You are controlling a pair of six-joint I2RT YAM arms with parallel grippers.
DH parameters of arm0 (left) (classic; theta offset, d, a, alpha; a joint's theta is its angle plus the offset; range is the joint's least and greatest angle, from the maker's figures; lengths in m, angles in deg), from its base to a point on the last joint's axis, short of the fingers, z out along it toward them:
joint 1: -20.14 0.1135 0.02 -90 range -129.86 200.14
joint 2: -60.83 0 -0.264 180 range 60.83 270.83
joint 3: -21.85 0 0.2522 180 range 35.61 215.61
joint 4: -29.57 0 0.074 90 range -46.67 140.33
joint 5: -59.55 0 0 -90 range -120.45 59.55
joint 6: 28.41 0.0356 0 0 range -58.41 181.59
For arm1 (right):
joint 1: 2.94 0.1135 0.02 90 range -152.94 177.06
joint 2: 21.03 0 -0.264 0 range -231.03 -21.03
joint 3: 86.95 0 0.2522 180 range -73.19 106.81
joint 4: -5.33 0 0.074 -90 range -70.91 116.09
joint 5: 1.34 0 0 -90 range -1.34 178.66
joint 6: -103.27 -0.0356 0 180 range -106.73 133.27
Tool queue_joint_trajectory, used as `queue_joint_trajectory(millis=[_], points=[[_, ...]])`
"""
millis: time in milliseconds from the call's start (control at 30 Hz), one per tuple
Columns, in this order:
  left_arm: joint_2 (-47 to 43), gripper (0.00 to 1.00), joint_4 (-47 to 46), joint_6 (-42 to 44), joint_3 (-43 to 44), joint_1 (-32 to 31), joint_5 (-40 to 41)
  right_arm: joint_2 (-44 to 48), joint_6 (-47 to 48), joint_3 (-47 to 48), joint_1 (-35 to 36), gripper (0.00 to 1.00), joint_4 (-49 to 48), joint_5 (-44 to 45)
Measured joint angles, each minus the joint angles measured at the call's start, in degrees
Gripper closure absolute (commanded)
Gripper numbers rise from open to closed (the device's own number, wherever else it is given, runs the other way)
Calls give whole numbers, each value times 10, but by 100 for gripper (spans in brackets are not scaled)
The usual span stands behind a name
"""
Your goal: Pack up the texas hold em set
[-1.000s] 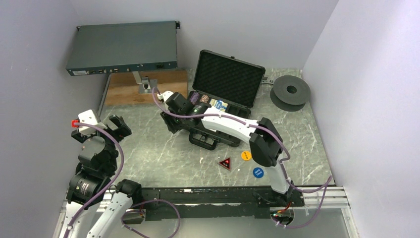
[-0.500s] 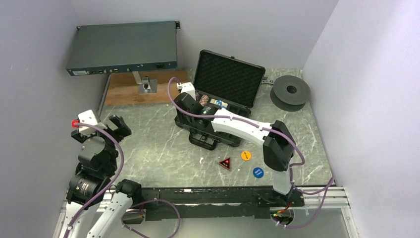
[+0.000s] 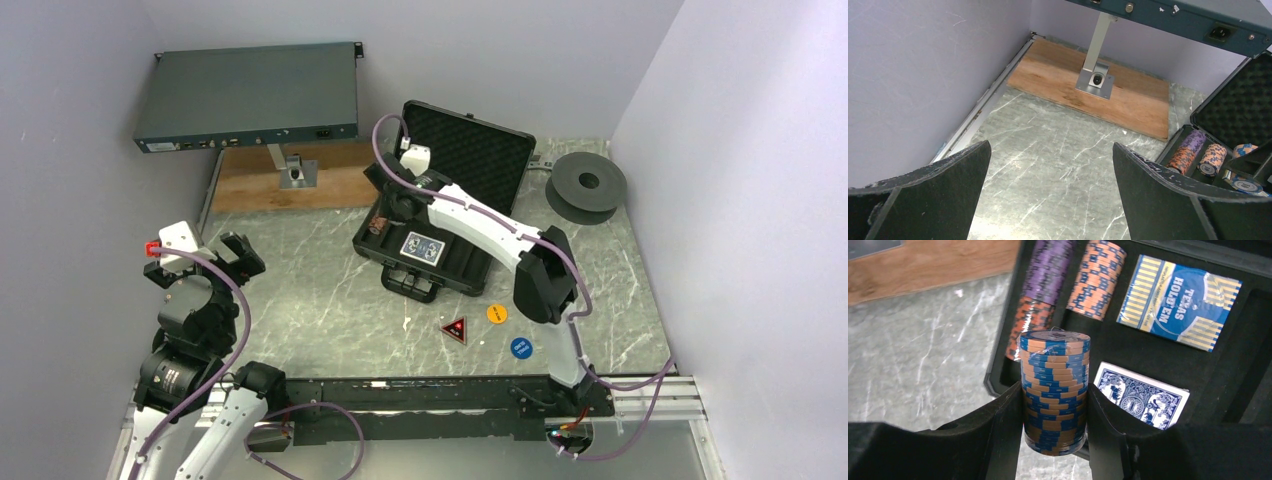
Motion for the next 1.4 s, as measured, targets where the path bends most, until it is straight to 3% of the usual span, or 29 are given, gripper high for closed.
queue_joint_trajectory(millis=[367, 1333, 1400], points=[[0, 2, -2, 4, -3, 0, -2, -53, -68, 11, -33, 100, 33, -54], [0, 2, -4, 14, -6, 0, -7, -57, -151, -60, -63, 100, -51, -154], [0, 2, -4, 14, -6, 0, -7, -57, -152, -60, -63, 93, -54, -155]])
